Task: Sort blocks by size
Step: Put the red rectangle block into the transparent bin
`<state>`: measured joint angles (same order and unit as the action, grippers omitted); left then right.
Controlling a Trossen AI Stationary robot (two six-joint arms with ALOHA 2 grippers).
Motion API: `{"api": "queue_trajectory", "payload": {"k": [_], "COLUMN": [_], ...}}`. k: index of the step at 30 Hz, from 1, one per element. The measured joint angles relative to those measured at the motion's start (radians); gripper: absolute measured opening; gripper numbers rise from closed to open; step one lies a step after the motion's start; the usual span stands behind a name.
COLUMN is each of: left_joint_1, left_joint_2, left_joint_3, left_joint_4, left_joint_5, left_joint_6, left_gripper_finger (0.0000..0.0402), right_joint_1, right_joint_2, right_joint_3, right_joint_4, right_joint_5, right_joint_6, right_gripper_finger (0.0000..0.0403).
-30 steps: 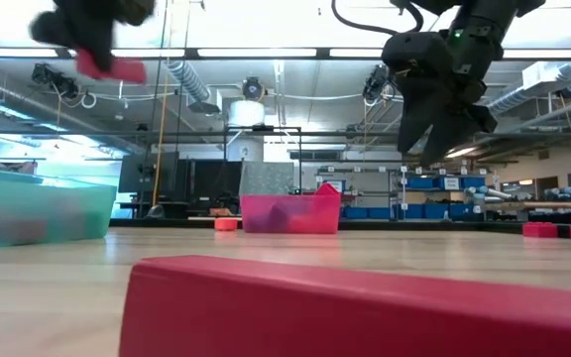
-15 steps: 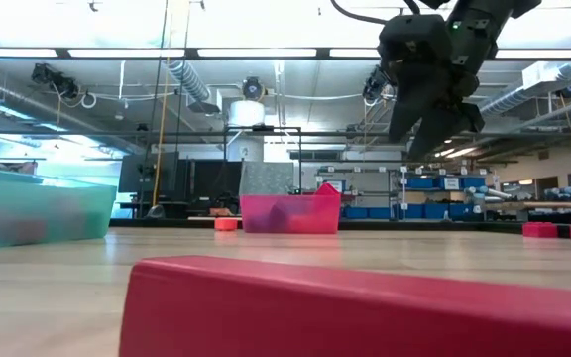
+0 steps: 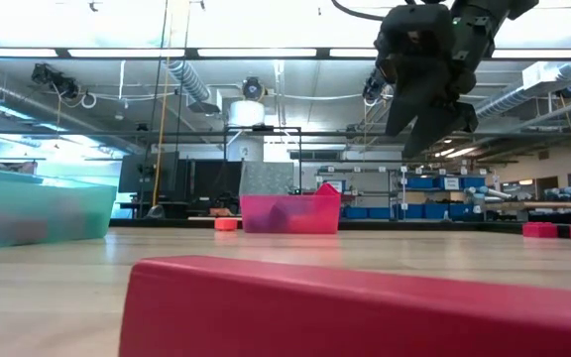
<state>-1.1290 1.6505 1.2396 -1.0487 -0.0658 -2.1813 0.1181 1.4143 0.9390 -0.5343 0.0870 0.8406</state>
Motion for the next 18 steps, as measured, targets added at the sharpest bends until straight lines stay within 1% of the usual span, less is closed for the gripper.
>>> {"api": "queue_trajectory", "payload": {"k": [6, 11, 14, 18], "left_joint_1": [0.001, 0.001, 0.002, 0.002], "left_joint_2": [0.063, 0.075, 0.072, 0.071], "left_joint_3": [0.000, 0.000, 0.000, 0.000], "left_joint_4": [0.044, 0.048, 0.044, 0.042], "left_joint_5": [0.012, 0.045, 0.053, 0.053], "left_joint_6": [0.039, 0.054, 0.033, 0.027], "left_gripper_finger": [0.0080, 0.0087, 0.0104, 0.0139], "right_joint_1": [0.000, 0.000, 0.000, 0.000], "right_joint_2": [0.000, 0.000, 0.000, 0.000], "right_joint_3": [0.000, 0.000, 0.000, 0.000], "right_joint_4": [0.002, 0.002, 0.002, 0.002], "right_joint_5": [-0.019, -0.058, -0.063, -0.065], "right_joint_6": [-0.007, -0.009, -0.013, -0.014], "right_gripper_finger": [0.0252, 0.0249, 0.0250, 0.0251]}}
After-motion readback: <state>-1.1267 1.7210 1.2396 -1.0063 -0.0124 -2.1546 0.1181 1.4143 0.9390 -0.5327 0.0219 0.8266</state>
